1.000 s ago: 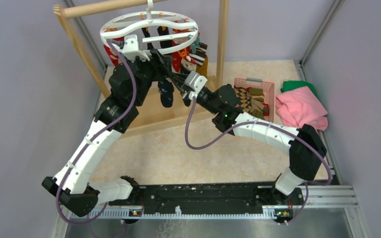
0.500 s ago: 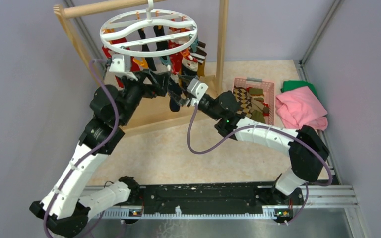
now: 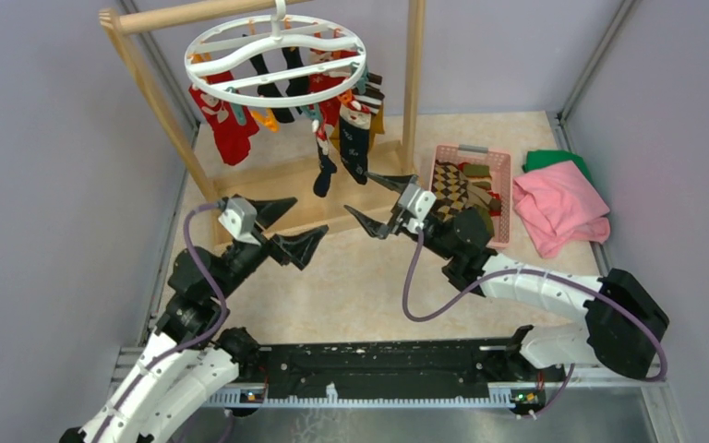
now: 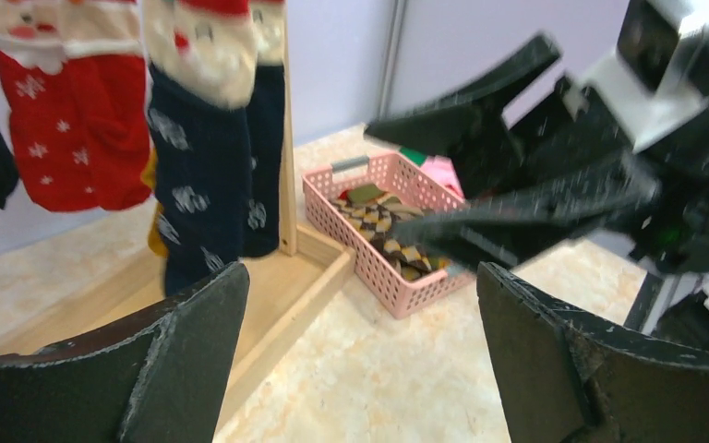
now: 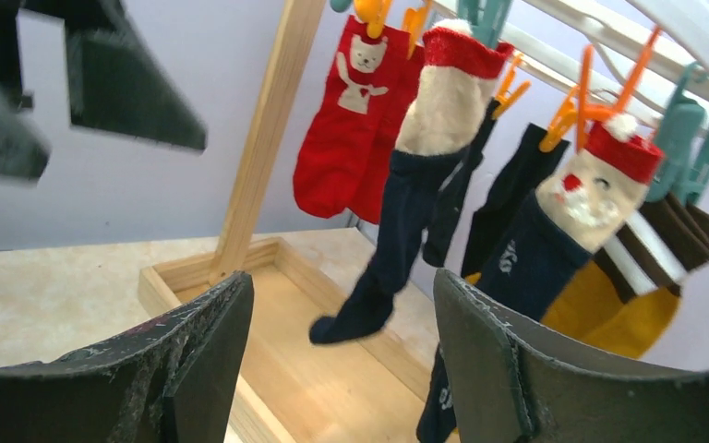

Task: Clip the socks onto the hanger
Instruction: Clamp the sock onto the hanger, then adjust the sock on the hanger.

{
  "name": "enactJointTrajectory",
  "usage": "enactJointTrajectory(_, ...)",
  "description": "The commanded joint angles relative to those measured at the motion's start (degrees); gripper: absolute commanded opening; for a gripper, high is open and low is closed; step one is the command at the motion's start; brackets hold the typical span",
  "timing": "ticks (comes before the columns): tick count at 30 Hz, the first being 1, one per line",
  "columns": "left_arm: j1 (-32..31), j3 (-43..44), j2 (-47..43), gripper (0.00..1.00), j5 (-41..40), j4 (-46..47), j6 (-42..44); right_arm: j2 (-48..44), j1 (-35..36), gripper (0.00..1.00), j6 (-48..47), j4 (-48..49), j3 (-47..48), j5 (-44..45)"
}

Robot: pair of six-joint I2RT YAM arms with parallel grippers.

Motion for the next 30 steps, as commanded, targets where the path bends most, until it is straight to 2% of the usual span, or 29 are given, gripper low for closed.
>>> enactJointTrajectory(1, 0.10, -12.05, -6.12, 0.98, 1.97, 14.06, -0.80, -2.67, -3.25, 0.71, 3.17, 3.56, -2.68, 1.18)
enactJointTrajectory(7, 0.16, -26.16, -11.54, 0.98, -5.87, 20.00, -4.84, 0.29, -9.32, 0.71, 8.09, 5.78, -3.04, 2.97)
enactJointTrajectory(14, 0.17, -36.29, -10.76, 0.98, -10.64, 28.93, -11.78, 4.59, -12.24, 0.71, 10.36, 4.94, 0.20, 3.82)
enactJointTrajectory(20, 0.16, -36.74, -10.25, 0.98, -15.78, 27.28, -10.02, 11.63, -12.37, 0.71, 11.98, 0.52, 9.01, -0.83)
enactJointTrajectory(26, 0.16, -36.44, -10.62, 0.98, -15.85, 26.36, -10.00, 18.47, -12.39, 0.68, 13.26, -0.33, 16.11, -0.66)
enactJointTrajectory(29, 0.10, -36.38, -10.81, 0.99, -16.13, 26.18, -10.06, 20.44, -12.43, 0.61, 13.02, -1.03, 18.66, 1.25)
enactJointTrajectory(30, 0.08, -36.41, -10.81, 0.98, -16.20, 26.22, -10.06, 20.83, -12.43, 0.55, 12.77, -1.14, 19.19, 1.98)
